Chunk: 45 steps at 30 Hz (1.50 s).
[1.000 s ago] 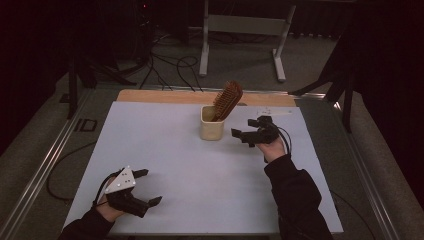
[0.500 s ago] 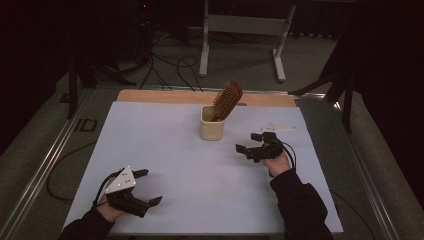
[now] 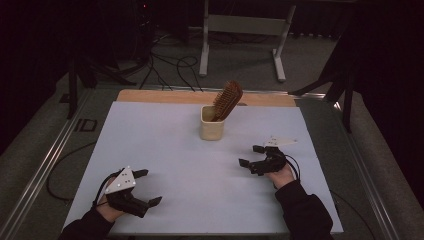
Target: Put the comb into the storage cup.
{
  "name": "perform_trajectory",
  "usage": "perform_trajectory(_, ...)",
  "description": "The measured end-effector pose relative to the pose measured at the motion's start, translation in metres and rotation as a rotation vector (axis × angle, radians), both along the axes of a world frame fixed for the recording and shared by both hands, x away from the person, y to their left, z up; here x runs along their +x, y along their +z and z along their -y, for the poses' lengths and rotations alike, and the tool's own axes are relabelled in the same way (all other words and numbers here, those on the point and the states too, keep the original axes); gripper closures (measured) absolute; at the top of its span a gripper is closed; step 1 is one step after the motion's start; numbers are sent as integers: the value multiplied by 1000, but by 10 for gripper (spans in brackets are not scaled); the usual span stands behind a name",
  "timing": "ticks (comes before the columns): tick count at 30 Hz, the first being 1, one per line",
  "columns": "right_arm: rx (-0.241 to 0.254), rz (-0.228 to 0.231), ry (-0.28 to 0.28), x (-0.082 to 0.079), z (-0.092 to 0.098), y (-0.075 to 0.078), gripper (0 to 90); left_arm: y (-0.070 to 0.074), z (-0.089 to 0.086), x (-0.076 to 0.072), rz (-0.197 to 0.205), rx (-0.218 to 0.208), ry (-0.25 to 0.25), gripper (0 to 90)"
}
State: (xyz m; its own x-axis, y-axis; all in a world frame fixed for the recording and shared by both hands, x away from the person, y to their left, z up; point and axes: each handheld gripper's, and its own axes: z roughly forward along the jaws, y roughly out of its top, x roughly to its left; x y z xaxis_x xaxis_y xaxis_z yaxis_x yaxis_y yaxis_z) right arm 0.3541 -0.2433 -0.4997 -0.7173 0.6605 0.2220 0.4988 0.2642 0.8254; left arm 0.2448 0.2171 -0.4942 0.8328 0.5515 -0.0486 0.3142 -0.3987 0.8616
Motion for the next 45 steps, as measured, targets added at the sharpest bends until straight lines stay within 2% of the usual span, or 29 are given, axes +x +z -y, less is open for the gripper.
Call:
perform_trajectory(10, 16, 4, 10, -21, 7, -5, 87, 0, 0, 0, 3, 3, 3, 0)
perform_trajectory(20, -6, 25, -10, -44, 15, -4, 87, 1, -1, -1, 5, 0, 1, 0)
perform_trajectory(22, -4, 28, -26, -52, 20, -5, 87, 1, -1, -1, 4, -1, 1, 0)
perform_trajectory(31, 14, 35, -53, -70, 37, -8, 87, 1, -1, 0, 3, -2, 4, 0)
perform_trajectory(37, 2, 48, -85, -79, 43, -10, 88, 1, -1, -1, 4, -2, 3, 0)
perform_trajectory(40, 19, 50, -110, -84, 48, -10, 89, 1, -2, 0, 6, -1, 4, 0)
perform_trajectory(45, 6, 46, -135, -86, 52, -13, 89, 1, -1, -1, 6, -1, 5, 0)
